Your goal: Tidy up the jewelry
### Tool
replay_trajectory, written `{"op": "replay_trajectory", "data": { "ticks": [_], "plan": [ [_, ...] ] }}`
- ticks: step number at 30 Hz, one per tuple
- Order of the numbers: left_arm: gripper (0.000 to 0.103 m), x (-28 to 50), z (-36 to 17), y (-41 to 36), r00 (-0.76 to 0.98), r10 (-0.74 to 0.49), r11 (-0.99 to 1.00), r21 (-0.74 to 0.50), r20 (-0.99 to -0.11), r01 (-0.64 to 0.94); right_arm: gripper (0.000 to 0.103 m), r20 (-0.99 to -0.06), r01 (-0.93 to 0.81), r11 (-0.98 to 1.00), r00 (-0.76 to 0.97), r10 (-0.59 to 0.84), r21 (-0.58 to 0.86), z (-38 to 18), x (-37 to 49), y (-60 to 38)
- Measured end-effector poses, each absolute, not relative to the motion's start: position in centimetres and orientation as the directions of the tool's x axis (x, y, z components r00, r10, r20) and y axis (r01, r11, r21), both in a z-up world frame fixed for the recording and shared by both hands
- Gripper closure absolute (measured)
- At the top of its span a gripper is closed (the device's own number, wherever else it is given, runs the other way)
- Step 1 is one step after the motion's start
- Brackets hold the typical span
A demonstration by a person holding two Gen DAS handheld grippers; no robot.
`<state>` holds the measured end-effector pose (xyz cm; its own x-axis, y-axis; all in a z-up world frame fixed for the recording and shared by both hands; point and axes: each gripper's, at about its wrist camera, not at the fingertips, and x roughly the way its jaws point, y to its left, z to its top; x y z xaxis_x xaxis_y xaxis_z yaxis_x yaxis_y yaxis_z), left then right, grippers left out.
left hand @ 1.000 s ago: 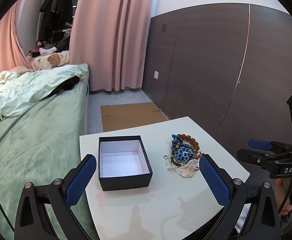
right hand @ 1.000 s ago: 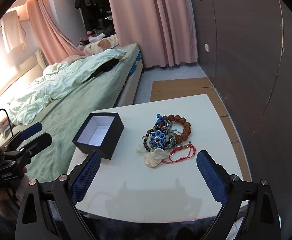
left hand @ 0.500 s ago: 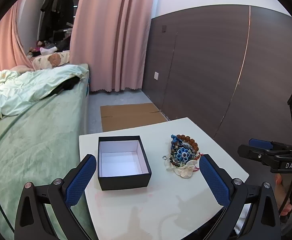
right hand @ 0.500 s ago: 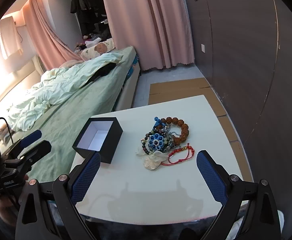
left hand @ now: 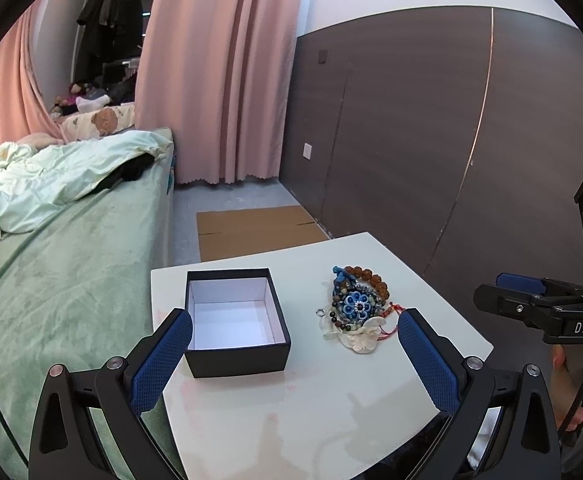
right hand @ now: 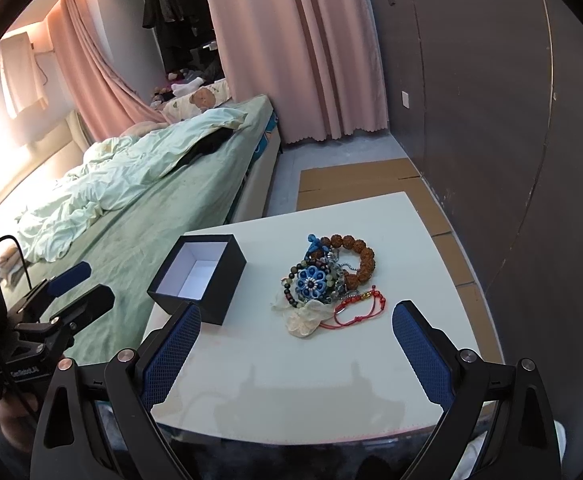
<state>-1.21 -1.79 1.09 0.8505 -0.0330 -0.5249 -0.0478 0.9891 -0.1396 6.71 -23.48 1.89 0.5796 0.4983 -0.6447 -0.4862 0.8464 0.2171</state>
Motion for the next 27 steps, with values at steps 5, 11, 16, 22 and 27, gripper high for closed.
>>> {"op": "replay_trajectory", "data": {
  "ticks": [5,11,16,22,27],
  "plan": [
    [0.001,-1.3,1.1,-1.8,0.850,-0.033,0.988,-0.143,-0.525,-0.050,0.006,-0.645,-0.486,0.847,0.579,0.498,0.217,1.8,6.7,-23.4],
    [0.001,-1.4,1.1,-1.7,0.851,-0.033,0.988,-0.145,-0.524,-0.051,0.006,-0.647,-0.485,0.847,0.578,0.498,0.218,1.9,6.6,-23.5],
    [0.000,-1.3,1.0,-1.7,0.851,-0.036,0.987,-0.152,-0.524,-0.051,0.006,-0.647,-0.482,0.847,0.577,0.499,0.224,2.0,6.8,-23.9],
    [0.001,-0.3,0.9,-2.1,0.846,-0.043,0.984,-0.168,-0.532,-0.055,0.006,-0.649,-0.465,0.850,0.572,0.502,0.248,1.6,7.7,-24.3],
    [0.001,1.2,0.7,-2.4,0.841,-0.063,0.980,-0.191,-0.538,-0.049,0.006,-0.648,-0.446,0.855,0.575,0.500,0.265,1.6,8.8,-24.8]
  ]
}}
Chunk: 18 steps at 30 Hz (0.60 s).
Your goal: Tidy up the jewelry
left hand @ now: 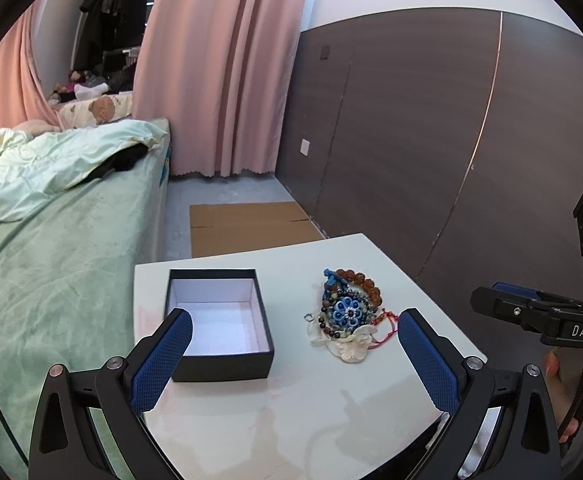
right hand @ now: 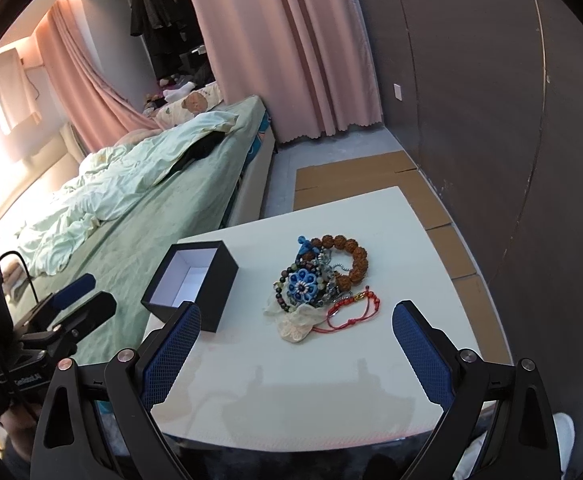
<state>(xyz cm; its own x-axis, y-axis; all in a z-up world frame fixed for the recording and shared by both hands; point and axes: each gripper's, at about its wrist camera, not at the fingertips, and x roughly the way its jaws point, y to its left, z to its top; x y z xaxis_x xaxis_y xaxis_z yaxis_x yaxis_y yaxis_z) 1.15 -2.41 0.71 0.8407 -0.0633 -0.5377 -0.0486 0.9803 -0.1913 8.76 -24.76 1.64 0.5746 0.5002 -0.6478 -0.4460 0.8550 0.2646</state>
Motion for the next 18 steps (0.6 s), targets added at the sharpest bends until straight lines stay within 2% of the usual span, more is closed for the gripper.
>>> {"op": "replay_trajectory", "data": {
  "ticks": [7,12,14,18],
  "plan": [
    [0.001,3.6,0.0,-2.9,0.832,-0.096,0.976,-0.217,-0.547,-0.030,0.006,-0.670,-0.379,0.873,0.565,0.482,0.308,0.7,11.2,-26.0],
    [0.008,5.2,-0.6,-3.7,0.817,-0.130,0.975,-0.224,-0.563,0.001,0.006,-0.685,-0.350,0.885,0.564,0.461,0.308,0.1,12.5,-26.5],
    [0.015,5.7,-0.8,-4.0,0.809,-0.131,0.977,-0.214,-0.573,0.007,0.006,-0.698,-0.326,0.889,0.554,0.454,0.320,-0.5,13.5,-26.8],
    [0.023,7.1,-1.9,-4.5,0.782,-0.138,0.979,-0.204,-0.607,0.014,0.019,-0.719,-0.277,0.887,0.519,0.462,0.370,-1.6,15.2,-27.6]
  ]
}}
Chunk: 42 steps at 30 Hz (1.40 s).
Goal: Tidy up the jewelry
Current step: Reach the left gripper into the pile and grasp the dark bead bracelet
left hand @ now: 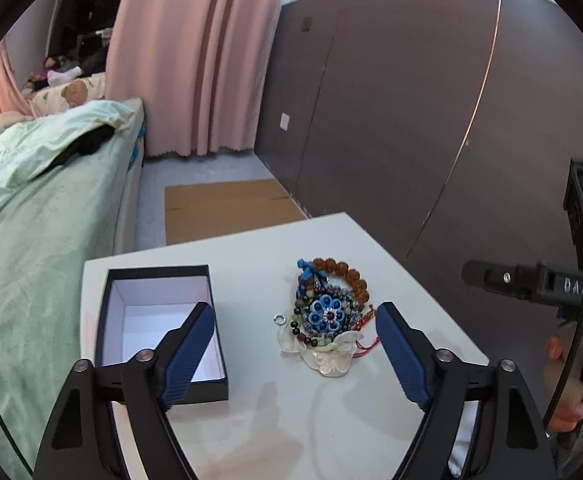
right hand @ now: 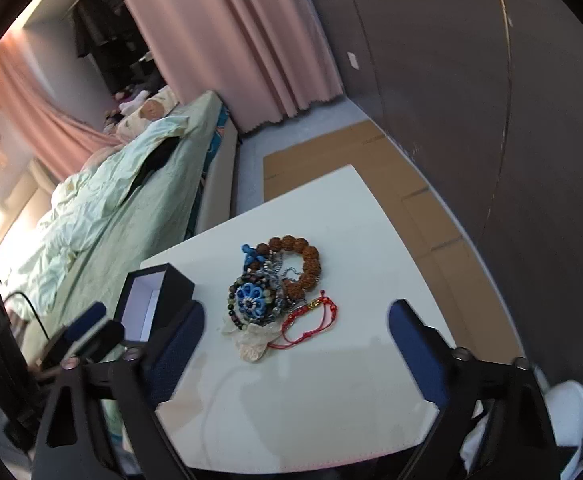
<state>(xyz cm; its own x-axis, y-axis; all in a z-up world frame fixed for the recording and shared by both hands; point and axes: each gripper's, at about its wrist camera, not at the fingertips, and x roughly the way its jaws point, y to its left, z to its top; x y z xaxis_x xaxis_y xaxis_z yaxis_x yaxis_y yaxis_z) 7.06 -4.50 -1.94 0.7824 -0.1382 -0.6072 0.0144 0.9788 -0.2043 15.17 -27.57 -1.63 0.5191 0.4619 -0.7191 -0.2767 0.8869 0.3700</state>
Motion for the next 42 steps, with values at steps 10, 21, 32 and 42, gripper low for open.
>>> {"op": "replay_trajectory", "data": {
  "ticks": [10,21,32,42],
  "plan": [
    [0.042,10.7,-4.2,-6.5,0.733,-0.147,0.987,-0.152,-0.665,0.059,0.028,-0.738,-0.230,0.881,0.483,0.472,0.414,-3.1,17.8,-28.3],
    [0.066,14.5,-7.4,-7.0,0.663,-0.091,0.995,-0.090,-0.743,0.036,0.028,-0.743,-0.198,0.873,0.463,0.484,0.445,-3.9,19.8,-28.7],
    [0.069,17.2,-9.6,-6.9,0.607,-0.072,0.997,-0.068,-0.791,0.030,0.028,-0.746,-0.201,0.869,0.447,0.493,0.453,-4.2,20.9,-28.3],
    [0.093,17.9,-10.0,-7.3,0.605,-0.124,0.992,-0.094,-0.787,0.081,0.028,-0.761,-0.205,0.867,0.419,0.496,0.453,-4.8,21.3,-27.4]
  ]
}}
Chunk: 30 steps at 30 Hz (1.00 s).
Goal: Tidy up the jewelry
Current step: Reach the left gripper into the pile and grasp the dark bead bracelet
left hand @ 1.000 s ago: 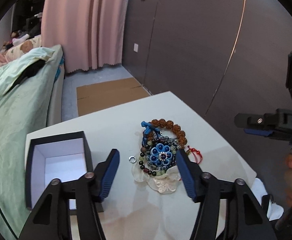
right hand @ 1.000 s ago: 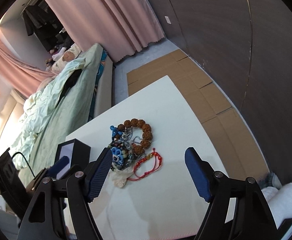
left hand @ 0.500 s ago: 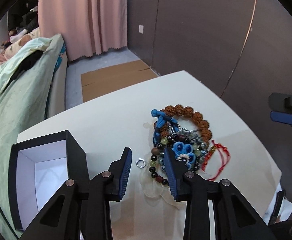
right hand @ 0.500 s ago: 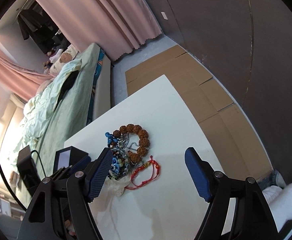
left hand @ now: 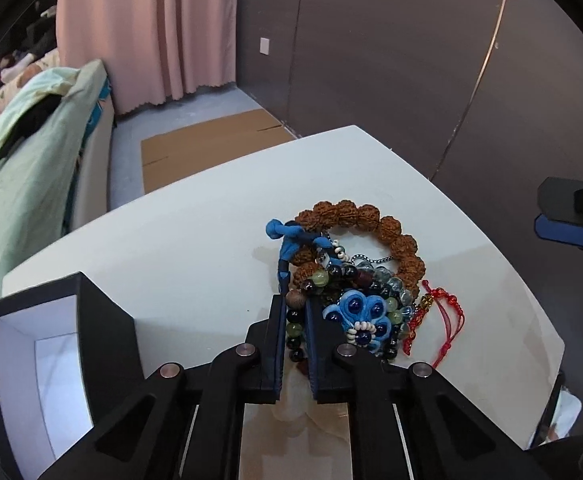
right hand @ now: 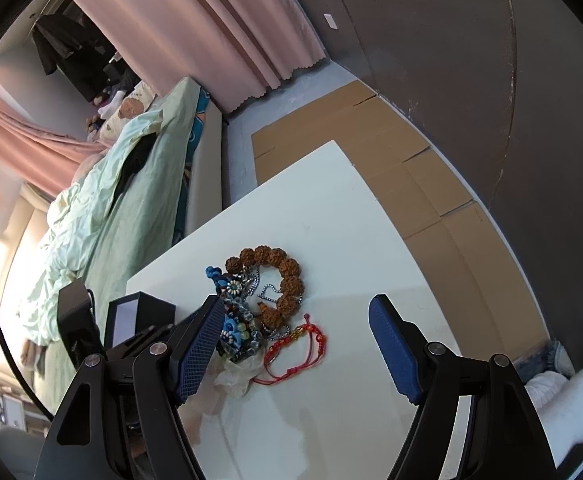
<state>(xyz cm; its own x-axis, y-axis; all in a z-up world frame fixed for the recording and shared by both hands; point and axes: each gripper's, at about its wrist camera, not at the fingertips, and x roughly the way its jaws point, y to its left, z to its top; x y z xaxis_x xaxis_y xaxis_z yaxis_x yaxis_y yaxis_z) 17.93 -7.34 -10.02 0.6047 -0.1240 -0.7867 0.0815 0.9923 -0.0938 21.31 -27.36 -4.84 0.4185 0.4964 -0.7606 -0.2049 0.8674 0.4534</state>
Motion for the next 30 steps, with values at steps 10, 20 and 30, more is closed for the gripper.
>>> {"op": "replay_trajectory", "data": {
  "ticks": [10,20,30],
  "plan": [
    [0.093,15.3,-7.0,-7.1,0.672,-0.183,0.983,-0.148,-0.718,0.109,0.028,-0.770,-0.207,0.870,0.405,0.492,0.447,-5.2,20.8,-26.9],
    [0.093,12.2,-3.9,-6.3,0.737,-0.204,0.977,-0.178,-0.644,0.115,0.047,-0.769,-0.199,0.850,0.364,0.525,0.487,-6.4,20.5,-26.1],
    [0.093,10.0,-2.1,-3.0,0.776,-0.183,0.975,-0.215,-0.603,0.062,0.062,-0.794,-0.152,0.836,0.262,0.549,0.528,-9.8,22.0,-23.6]
  ]
}}
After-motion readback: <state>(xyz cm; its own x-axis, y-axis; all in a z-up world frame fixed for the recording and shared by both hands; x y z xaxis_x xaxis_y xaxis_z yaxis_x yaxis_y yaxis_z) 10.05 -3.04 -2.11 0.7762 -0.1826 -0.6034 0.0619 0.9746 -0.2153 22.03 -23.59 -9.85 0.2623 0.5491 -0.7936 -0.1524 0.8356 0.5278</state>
